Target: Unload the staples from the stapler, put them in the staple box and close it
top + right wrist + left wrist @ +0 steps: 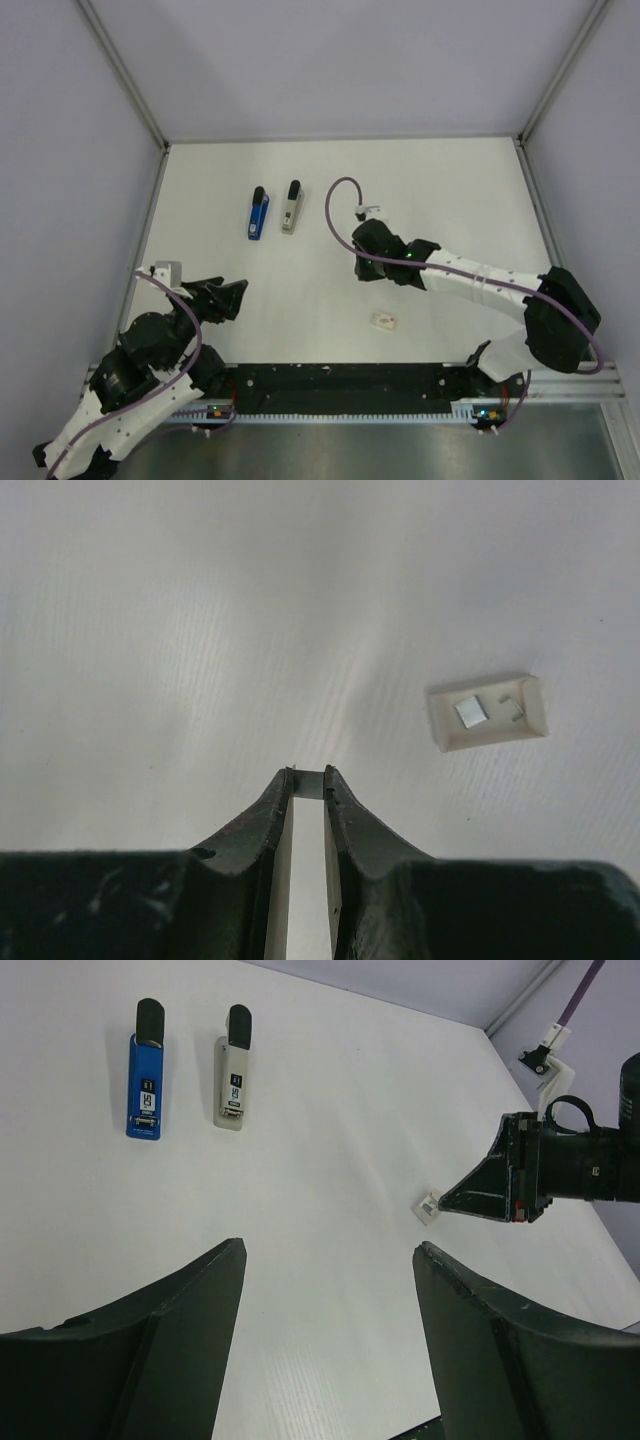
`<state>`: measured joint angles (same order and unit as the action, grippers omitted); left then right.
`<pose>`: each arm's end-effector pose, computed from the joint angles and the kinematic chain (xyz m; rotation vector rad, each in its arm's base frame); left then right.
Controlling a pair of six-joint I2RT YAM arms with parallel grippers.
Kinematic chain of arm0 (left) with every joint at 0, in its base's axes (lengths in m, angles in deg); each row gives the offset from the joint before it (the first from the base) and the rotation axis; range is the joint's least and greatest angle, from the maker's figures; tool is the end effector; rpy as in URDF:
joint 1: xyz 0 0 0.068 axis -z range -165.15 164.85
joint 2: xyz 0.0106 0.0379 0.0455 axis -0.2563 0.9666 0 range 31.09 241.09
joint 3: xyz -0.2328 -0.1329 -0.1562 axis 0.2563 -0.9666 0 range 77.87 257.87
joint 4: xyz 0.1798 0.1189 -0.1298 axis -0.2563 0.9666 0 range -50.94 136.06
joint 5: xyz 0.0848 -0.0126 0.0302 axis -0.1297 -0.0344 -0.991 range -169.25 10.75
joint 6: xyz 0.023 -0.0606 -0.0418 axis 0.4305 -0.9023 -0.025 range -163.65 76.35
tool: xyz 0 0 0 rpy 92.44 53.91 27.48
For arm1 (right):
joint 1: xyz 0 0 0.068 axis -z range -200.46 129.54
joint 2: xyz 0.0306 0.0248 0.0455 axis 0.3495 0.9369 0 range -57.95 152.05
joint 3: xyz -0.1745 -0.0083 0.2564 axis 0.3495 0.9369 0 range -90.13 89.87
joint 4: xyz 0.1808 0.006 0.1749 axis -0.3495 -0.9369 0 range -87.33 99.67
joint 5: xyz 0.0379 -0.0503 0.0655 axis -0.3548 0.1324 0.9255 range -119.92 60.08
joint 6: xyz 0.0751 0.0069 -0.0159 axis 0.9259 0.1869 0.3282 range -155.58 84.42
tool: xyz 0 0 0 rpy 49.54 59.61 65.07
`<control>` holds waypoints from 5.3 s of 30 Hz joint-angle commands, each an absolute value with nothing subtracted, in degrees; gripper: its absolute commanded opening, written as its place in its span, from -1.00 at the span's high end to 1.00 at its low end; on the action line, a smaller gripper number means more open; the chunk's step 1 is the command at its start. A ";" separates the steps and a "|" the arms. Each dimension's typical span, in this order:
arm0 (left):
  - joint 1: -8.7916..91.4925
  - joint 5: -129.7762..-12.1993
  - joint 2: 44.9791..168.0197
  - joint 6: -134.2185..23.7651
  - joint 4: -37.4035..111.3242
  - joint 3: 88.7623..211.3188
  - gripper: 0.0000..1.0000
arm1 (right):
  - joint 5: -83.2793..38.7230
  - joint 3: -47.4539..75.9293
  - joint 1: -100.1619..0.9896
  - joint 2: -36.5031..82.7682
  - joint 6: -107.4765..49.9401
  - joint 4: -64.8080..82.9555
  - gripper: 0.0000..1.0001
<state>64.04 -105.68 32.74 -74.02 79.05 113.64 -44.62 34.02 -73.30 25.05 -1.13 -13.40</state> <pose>0.0287 0.0115 0.2898 -0.0762 1.7040 -0.6626 0.1987 0.2347 0.2546 -0.2778 2.4293 0.3820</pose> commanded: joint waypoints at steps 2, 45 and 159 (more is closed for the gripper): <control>64.16 -105.88 33.55 -74.32 77.38 113.56 -0.47 | -40.82 37.05 -66.00 21.86 -5.52 -14.41 0.71; 64.16 -106.14 34.96 -74.06 77.38 113.64 -0.47 | -37.39 36.96 -56.05 34.60 -13.61 -7.56 0.57; 66.53 -54.30 118.26 -77.39 8.40 111.35 -0.50 | -49.87 51.90 -63.88 2.08 5.29 -31.37 1.00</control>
<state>65.94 -59.48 113.77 -76.33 17.83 107.80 -46.93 52.00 -63.31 4.44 3.14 -29.07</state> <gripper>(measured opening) 0.764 0.006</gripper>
